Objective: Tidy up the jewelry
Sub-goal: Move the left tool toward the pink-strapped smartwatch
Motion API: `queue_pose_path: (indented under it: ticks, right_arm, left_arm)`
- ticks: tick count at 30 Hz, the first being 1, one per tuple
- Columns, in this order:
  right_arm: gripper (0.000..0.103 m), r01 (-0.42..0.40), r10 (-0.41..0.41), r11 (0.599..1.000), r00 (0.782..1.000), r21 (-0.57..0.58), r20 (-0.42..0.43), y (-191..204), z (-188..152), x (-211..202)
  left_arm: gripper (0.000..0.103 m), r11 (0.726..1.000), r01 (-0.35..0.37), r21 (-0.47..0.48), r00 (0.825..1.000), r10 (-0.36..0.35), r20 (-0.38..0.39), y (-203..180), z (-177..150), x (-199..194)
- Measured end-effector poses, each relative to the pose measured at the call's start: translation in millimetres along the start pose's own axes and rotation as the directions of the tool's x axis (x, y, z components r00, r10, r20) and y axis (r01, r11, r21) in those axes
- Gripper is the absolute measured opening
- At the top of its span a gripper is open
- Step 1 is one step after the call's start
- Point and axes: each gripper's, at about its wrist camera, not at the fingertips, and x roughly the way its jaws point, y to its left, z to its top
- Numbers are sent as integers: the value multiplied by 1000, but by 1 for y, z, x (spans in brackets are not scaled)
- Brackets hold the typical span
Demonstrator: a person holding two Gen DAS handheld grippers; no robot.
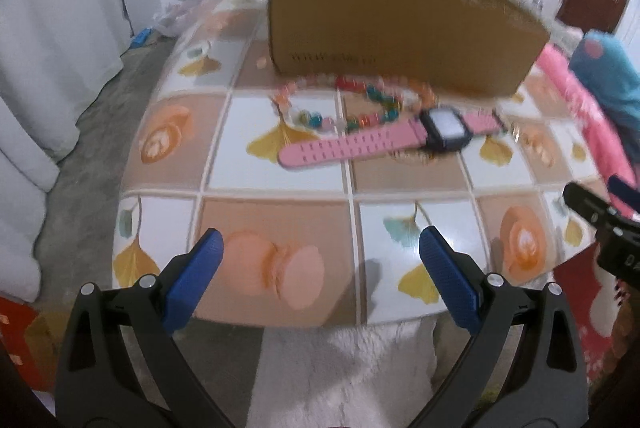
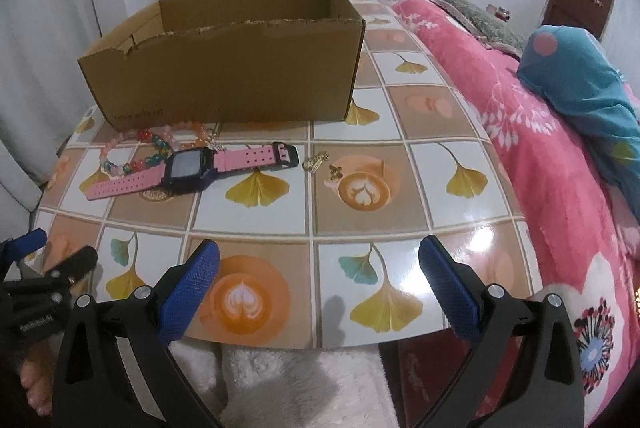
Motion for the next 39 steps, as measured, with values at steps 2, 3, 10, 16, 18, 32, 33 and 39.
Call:
queue_pose_path:
  ticks: [2, 3, 10, 16, 18, 32, 33, 39]
  right_arm:
    - [97, -16, 16, 1000, 1000, 9, 3, -3, 4, 1]
    - [97, -22, 22, 1000, 1000, 11, 4, -3, 5, 1]
    - [97, -103, 103, 993, 995, 56, 0, 2, 21, 6]
    - [97, -204, 207, 975, 978, 89, -23, 17, 29, 17]
    - [97, -217, 220, 972, 975, 92, -22, 19, 31, 19]
    - [97, -260, 269, 951, 963, 168, -33, 7, 41, 40]
    - [97, -263, 273, 949, 961, 173, -34, 7, 41, 41]
    - [97, -265, 276, 945, 961, 193, -31, 0, 41, 43]
  left_arm:
    - [95, 998, 59, -26, 998, -58, 32, 8, 4, -3]
    - [95, 995, 88, -39, 995, -86, 45, 12, 6, -5]
    - [95, 978, 204, -39, 975, -200, 95, 25, 17, -9]
    - [95, 987, 127, 102, 982, -139, 125, 12, 22, -7]
    - [95, 986, 108, 124, 984, -123, 125, 11, 23, -3]
    - [50, 968, 103, 227, 995, -98, -35, 13, 38, 46]
    - [51, 966, 99, 239, 995, -93, -36, 13, 38, 47]
    - [40, 957, 69, 282, 997, -62, -34, 6, 38, 46]
